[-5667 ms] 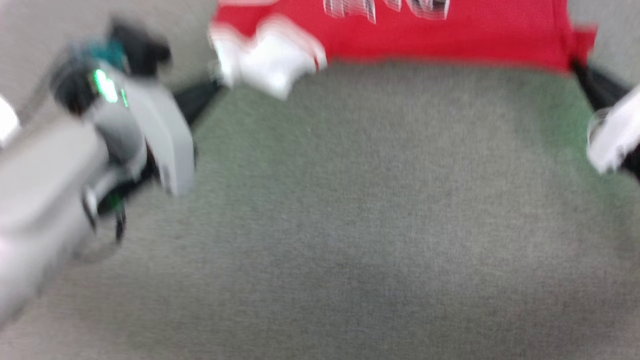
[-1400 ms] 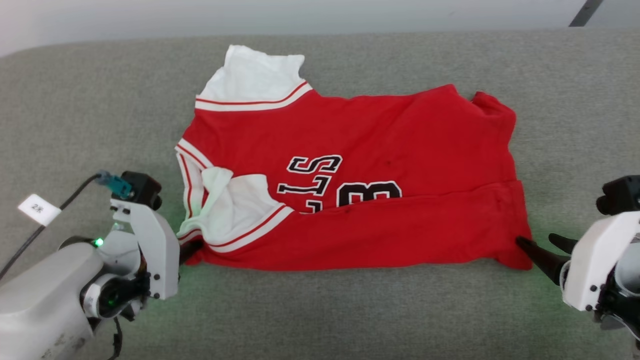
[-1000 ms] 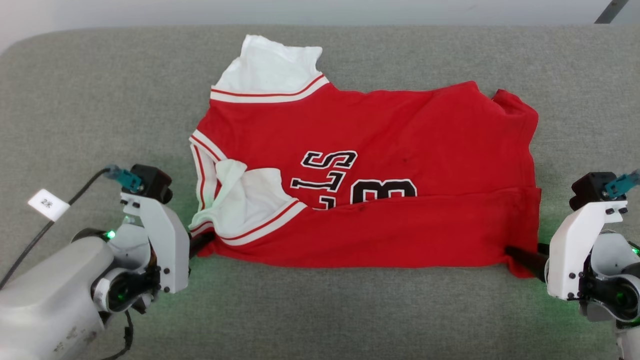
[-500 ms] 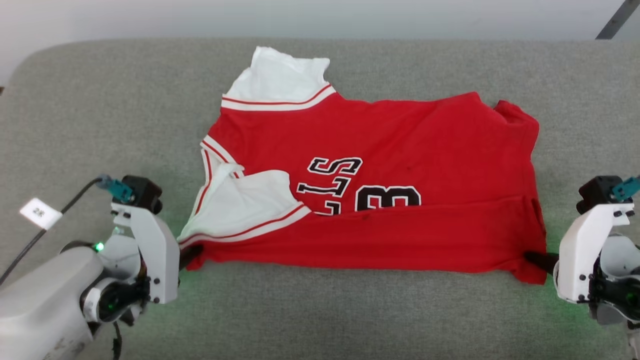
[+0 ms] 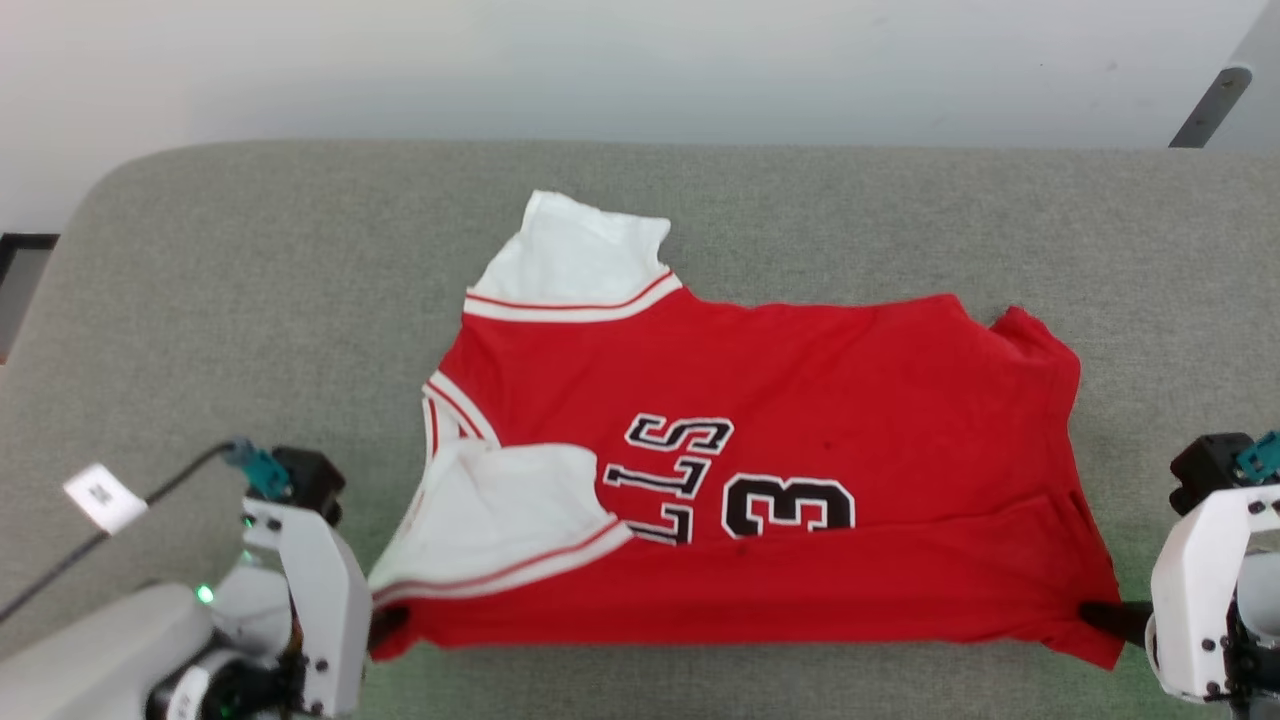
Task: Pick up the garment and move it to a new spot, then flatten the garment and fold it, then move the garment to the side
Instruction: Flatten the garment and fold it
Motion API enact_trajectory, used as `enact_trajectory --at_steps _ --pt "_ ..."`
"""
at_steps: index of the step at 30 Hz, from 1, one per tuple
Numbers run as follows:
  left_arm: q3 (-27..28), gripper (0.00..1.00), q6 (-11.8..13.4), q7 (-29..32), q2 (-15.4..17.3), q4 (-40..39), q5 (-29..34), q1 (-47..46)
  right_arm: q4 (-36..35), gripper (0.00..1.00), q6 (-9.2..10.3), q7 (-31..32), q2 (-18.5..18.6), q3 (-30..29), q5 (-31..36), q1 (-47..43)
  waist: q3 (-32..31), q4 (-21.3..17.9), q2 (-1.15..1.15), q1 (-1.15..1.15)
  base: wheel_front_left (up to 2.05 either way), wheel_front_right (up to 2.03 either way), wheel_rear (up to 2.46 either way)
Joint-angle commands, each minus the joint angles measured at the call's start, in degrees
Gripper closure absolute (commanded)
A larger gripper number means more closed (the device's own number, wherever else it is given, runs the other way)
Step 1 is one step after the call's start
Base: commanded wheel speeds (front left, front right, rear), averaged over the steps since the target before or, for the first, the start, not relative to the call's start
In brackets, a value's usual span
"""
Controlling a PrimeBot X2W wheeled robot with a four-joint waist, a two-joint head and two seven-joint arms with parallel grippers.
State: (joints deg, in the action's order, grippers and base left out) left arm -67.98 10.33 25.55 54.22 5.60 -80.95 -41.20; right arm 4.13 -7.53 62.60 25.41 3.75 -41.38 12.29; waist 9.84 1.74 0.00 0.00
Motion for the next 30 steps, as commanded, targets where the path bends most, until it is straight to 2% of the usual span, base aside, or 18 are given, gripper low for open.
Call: enact_trajectory --at_steps 1,5,6,7,8,9,10,11,13,14,15,24,26,30 --pt "-0.5 1.0 1.2 0.3 0.7 -1.4 -0.3 1.8 -1.0 1.0 0.08 0.7 0.3 -0.8 0.1 -1.7 -0.4 0.0 0.0 0.0 0.0 0.0 0.0" --pt "-0.9 1.0 2.3 -0.4 0.2 -2.5 -0.4 3.2 -2.1 1.0 0.08 0.7 -1.0 -1.6 1.2 -3.3 -0.5 -0.3 0.0 0.0 0.0 0.0 0.0" --pt "-1.0 0.93 2.4 -0.6 -0.1 -2.4 -0.5 3.5 -2.2 1.0 0.07 0.7 -1.4 -1.7 1.6 -3.6 -0.5 -0.3 0.0 0.0 0.0 0.0 0.0" --pt "-1.0 0.79 2.5 -0.7 -0.3 -2.2 -0.7 3.8 -2.3 1.0 0.07 0.5 -1.8 -1.7 1.9 -3.7 -0.5 -0.4 0.0 0.0 0.0 0.0 0.0" --pt "-1.1 0.6 2.6 -0.9 -0.6 -1.9 -0.7 4.1 -2.3 1.0 0.07 0.2 -2.2 -1.8 2.2 -3.7 -0.6 -0.5 0.0 0.0 0.0 0.0 0.0" --pt "-1.1 0.6 2.6 -0.9 -0.6 -1.9 -0.7 4.1 -2.3 1.0 0.07 0.2 -2.2 -1.8 2.2 -3.7 -0.6 -0.5 0.0 0.0 0.0 0.0 0.0" --pt "-1.1 0.36 2.7 -0.9 -0.7 -1.8 -0.8 4.1 -2.5 1.0 0.07 -0.1 -2.4 -1.4 2.3 -3.6 -0.6 -0.6 0.0 0.0 0.0 0.0 0.0" --pt "-1.0 0.02 2.7 -1.0 -0.8 -1.6 -0.8 4.1 -2.9 1.0 0.07 -0.4 -2.4 -1.0 2.5 -3.4 -0.6 -0.6 0.0 0.0 0.0 0.0 0.0" --pt "-1.0 0.0 2.7 -0.7 -0.5 -1.3 -1.0 4.0 -2.7 0.62 0.07 -1.3 -2.7 -0.7 2.9 -3.4 -0.7 -0.8 0.0 0.0 0.0 0.0 0.0" --pt "-0.8 0.0 2.8 -0.6 -0.2 -1.2 -1.0 3.7 -2.8 0.38 0.07 -1.8 -2.7 -0.5 3.3 -3.4 -0.8 -0.9 0.0 0.0 0.0 0.0 0.0" --pt "-0.7 0.0 2.9 -0.6 0.2 -1.3 -0.7 3.3 -2.8 0.0 0.07 -2.3 -2.7 -0.3 3.3 -3.4 -0.9 -1.1 0.0 0.0 0.0 0.0 0.0" --pt "1.2 0.0 4.1 2.7 4.0 -4.3 1.6 -2.7 -5.7 0.0 0.07 -6.2 -2.9 -0.4 3.4 -3.4 -1.1 -3.0 0.0 0.0 0.0 0.0 0.0" --pt "2.3 0.0 4.2 2.9 4.4 -4.4 2.4 -5.1 -7.3 0.0 0.07 -9.0 -3.6 -1.2 4.1 -3.2 -0.8 -3.8 0.0 0.0 0.0 0.0 0.0" --pt "4.2 0.0 2.9 1.9 3.4 -2.5 4.8 -9.8 -11.2 0.0 0.06 -17.0 -4.7 -1.9 6.0 -2.0 0.1 -5.8 0.0 0.0 0.0 0.0 0.0"
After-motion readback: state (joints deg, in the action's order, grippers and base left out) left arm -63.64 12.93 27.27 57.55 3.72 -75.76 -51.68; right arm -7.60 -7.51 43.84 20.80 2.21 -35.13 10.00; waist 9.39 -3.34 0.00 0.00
